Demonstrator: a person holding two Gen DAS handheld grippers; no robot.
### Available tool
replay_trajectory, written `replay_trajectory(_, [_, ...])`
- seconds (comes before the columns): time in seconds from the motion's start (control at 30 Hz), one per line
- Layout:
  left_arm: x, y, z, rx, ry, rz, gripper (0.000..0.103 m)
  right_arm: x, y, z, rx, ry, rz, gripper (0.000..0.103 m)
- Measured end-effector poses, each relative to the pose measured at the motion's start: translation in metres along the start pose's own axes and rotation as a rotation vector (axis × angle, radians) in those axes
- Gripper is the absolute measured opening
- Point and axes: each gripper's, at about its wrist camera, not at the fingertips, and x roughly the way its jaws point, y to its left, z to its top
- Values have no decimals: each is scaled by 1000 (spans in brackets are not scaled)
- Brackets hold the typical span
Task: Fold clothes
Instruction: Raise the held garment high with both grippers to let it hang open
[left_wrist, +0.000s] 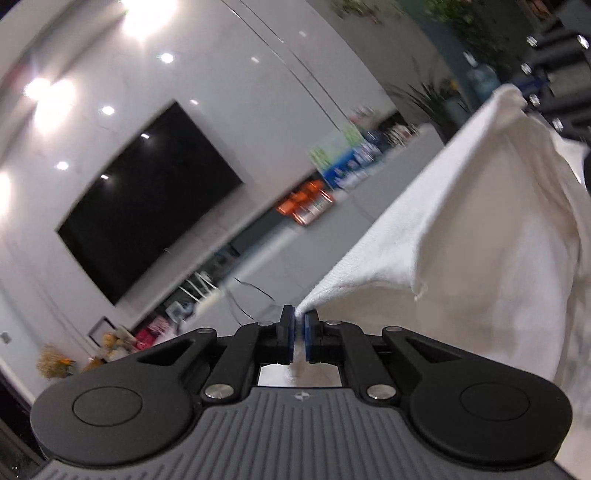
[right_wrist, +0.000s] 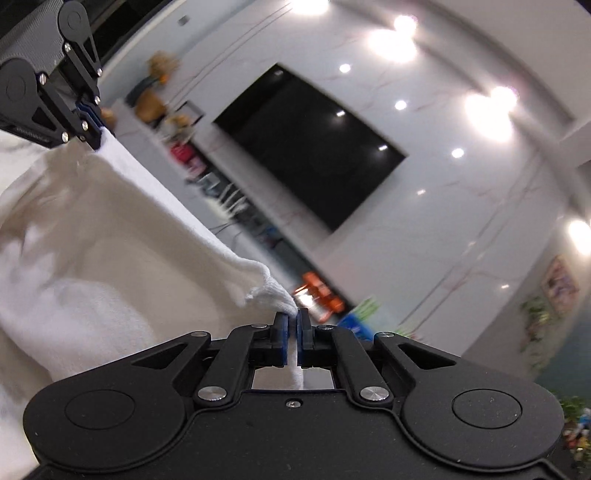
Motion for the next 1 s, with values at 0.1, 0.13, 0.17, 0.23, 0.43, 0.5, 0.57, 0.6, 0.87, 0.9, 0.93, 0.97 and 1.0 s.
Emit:
replay_trajectory(0.1, [-23,17,29,34,-61,80,4,-20,-22,32,-21,-60,-91,2])
replay_trajectory(0.13, [-32,22,37,38,-78,99,4,-24,-28,40,-23,-72,-110,2])
replay_trajectory(0.17, [-45,30,50,43,-104,128,4,-27,-33,47,-22,-81,-123,2])
replay_trajectory(0.23, [-65,43,69,49,-140,172,4,-41,-59,73,1,-119,-172,2])
replay_trajectory(0.43, [-115,72,117,88,-237,298,4,-82,-111,126,20,-216,-276,2])
replay_trajectory(0.5, [-135,82,132,86,-266,332,4,-97,-122,139,16,-245,-303,2])
replay_trajectory(0.57, [-151,89,143,88,-290,364,4,-111,-131,150,17,-270,-323,2])
replay_trajectory(0.6, [-158,93,149,89,-302,381,4,-119,-136,156,16,-284,-333,2])
replay_trajectory(0.87, [-179,111,189,105,-314,452,4,-156,-162,196,-37,-356,-398,1])
replay_trajectory(0.9, [-174,110,191,114,-299,445,4,-151,-164,197,-38,-355,-398,1])
replay_trajectory(0.93, [-168,110,191,123,-283,433,4,-149,-164,197,-38,-346,-389,2])
replay_trajectory(0.97, [-162,108,190,129,-265,414,4,-147,-165,197,-38,-336,-380,2])
replay_trajectory(1.0, [-153,108,189,130,-243,386,4,-145,-165,197,-37,-326,-371,1])
